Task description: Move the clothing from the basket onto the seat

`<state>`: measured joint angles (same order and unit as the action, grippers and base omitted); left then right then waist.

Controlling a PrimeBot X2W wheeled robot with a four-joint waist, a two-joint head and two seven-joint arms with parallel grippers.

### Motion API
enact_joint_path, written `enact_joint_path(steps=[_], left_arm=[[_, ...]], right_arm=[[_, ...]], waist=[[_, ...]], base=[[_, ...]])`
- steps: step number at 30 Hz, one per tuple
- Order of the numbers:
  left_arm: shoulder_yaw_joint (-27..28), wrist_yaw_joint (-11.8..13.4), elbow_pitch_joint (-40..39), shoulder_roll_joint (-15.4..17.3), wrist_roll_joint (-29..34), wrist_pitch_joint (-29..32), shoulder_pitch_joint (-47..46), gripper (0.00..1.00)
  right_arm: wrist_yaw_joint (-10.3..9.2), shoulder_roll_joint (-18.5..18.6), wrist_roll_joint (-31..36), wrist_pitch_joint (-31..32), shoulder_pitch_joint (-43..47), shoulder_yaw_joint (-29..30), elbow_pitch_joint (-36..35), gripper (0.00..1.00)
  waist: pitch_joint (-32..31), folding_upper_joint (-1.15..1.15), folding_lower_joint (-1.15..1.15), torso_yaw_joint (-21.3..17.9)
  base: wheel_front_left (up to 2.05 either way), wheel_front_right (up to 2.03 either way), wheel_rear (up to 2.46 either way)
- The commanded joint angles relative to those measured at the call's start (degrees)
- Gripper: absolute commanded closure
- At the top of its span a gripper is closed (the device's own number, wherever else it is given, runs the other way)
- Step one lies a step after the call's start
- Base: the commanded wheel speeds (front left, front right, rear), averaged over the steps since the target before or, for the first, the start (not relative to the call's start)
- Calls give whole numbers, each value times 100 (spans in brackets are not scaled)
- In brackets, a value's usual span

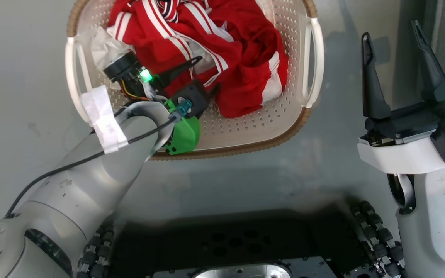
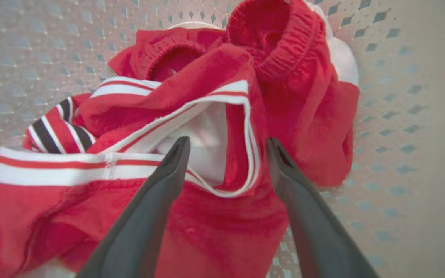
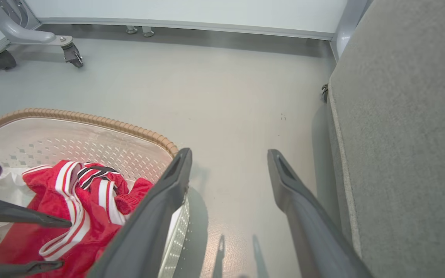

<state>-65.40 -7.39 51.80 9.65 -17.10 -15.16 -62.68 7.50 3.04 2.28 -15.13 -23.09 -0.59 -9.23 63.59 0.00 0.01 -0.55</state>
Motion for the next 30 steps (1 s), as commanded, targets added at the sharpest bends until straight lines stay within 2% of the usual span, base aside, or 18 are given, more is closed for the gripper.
enact_joint_path(steps=[1, 7, 14, 15, 16, 17, 23, 30], left_arm=[[16, -11, 102, -11, -11, -1, -121, 0], [137, -11, 588, -153, -115, -1, -185, 0], [-43, -11, 1086, -327, -198, 1, -245, 0], [-91, -11, 1162, -349, -213, 2, -266, 25], [-116, -11, 1231, -369, -221, 1, -321, 57], [-135, -11, 1281, -383, -228, 2, -346, 100], [-330, -12, 1487, -416, -285, 2, -392, 100], [-201, -3, 1222, -314, -324, 2, -495, 100]], right_arm=[[-2, -3, 27, -4, -17, -13, -57, 0], [-2, -5, 24, -4, 149, -93, -131, 0], [-2, -8, -3, -4, 312, -133, -167, 0], [-2, -9, -8, -4, 339, -130, -170, 0], [-2, -10, -14, -4, 360, -127, -174, 0], [-2, -9, -17, -4, 368, -127, -174, 0], [-2, -12, -48, -4, 273, -90, -144, 0], [-2, -12, -147, -4, 2, -42, -120, 0]], waist=[[203, 0, -1, -55], [265, 0, -1, -126], [300, 0, -1, -191], [302, 0, -1, -196], [305, 0, -1, -199], [307, 0, -1, -205], [288, 0, -1, -240], [212, 0, -1, -171]], base=[[0, 0, 0], [0, 0, 0], [0, 0, 0], [0, 0, 0], [0, 0, 0], [0, 0, 0], [0, 0, 0], [0, 0, 0]])
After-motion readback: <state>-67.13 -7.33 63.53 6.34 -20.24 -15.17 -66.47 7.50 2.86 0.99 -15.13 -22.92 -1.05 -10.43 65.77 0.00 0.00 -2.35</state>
